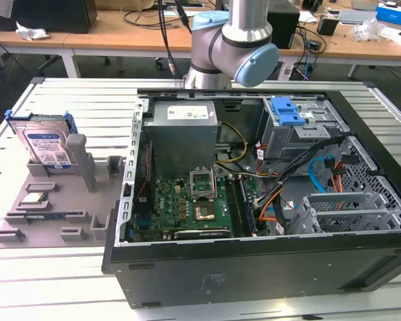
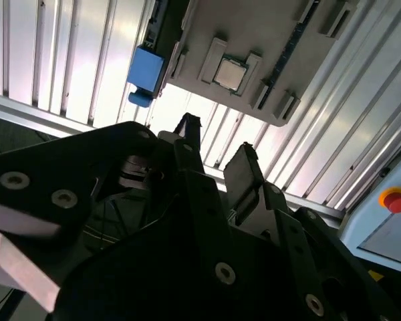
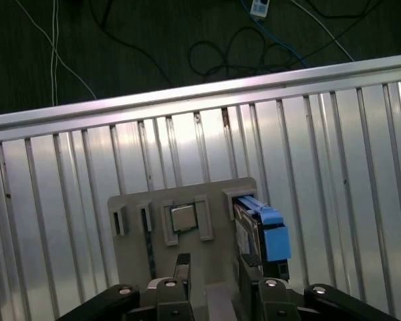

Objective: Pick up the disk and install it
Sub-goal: 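Pick up the disk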

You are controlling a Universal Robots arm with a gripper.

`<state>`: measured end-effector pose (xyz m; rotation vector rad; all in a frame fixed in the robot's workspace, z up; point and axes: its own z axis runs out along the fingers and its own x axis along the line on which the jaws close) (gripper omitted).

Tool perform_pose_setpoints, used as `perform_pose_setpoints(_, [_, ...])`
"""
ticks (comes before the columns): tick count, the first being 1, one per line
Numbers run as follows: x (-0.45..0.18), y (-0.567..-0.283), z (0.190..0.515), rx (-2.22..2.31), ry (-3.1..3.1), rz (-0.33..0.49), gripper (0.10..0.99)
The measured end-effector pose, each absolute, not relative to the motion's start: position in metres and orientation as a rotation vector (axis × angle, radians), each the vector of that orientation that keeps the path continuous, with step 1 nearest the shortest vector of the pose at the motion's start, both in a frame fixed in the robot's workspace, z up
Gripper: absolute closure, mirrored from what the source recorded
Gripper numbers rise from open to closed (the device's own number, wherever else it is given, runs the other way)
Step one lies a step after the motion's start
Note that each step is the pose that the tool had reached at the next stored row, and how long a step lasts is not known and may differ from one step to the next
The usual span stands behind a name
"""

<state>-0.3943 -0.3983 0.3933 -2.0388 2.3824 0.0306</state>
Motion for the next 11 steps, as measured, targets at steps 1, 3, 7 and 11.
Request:
perform_pose_setpoints(1, [-0.394,-0.398,0.393,-2.039,2.382,0.031,0.663])
perform_pose_setpoints(3, [-0.394,-0.397,0.393,-2.038,2.383,0.031,0.663])
perform_pose_setpoints(7, [-0.391,-0.384,0.393,-2.042,2.380,0.031,0.663])
perform_pose_setpoints(11, [-0.387,-0.368,0.393,-2.050,2.373,0.030,0.663])
